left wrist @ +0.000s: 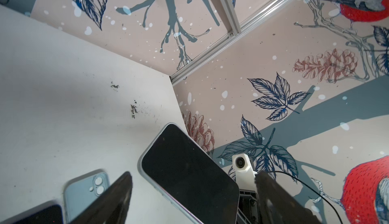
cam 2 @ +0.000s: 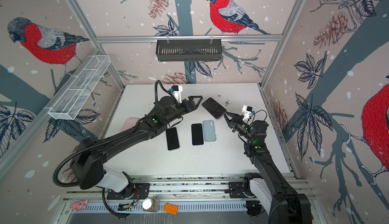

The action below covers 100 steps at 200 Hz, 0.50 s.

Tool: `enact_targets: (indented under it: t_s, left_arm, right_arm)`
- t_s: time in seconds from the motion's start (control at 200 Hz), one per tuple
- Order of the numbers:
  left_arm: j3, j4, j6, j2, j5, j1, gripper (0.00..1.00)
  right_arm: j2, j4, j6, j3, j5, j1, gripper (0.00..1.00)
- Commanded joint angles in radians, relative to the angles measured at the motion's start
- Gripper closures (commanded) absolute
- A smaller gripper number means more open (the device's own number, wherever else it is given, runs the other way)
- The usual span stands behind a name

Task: Take the phone out of the phone case
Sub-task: Remove the phone case from the phone.

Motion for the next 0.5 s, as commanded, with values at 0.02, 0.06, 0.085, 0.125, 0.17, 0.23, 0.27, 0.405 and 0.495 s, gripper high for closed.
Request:
enact_targets:
  t_s: [0.02,0.06,0.085,0.125,0.17,0.23,0.27,0.405,0.495]
  left_arm:
    - [0.121,-0.158,0.334,0.012,-0.104,-0.082,0.13]
    - [0.171,-0.220,0.412,0.026,-0.150,-0.118,0.16]
    - [0.206,-0.257,0.450,0.037,-0.179,-0.139,0.18]
    - [0.254,-0.322,0.518,0.057,-0.233,-0.171,0.22]
    - [0.301,-0.377,0.578,0.082,-0.293,-0.206,0.28]
    - [0.345,-0.422,0.651,0.111,-0.351,-0.245,0.33]
    - [0.374,-0.449,0.687,0.130,-0.381,-0.267,0.35]
    - [0.434,-0.498,0.780,0.184,-0.436,-0.316,0.38]
    - [0.449,-0.502,0.824,0.206,-0.451,-0.341,0.38]
  right_arm:
    - [0.002,0.095,0.010,-0.009,0.005,-0.005,0.99]
    - [0.004,0.095,0.009,-0.011,0.004,-0.007,0.99]
    - [0.003,0.095,0.007,-0.013,0.004,-0.007,0.99]
    - [0.003,0.094,0.005,-0.016,0.003,-0.008,0.99]
    - [0.004,0.094,0.005,-0.019,0.003,-0.008,0.99]
    - [0.005,0.096,0.006,-0.023,0.005,-0.009,0.99]
    - [0.005,0.097,0.005,-0.025,0.005,-0.009,0.99]
    - [0.002,0.093,0.004,-0.024,0.005,-0.009,0.99]
    - [0.001,0.088,0.001,-0.024,0.005,-0.009,0.99]
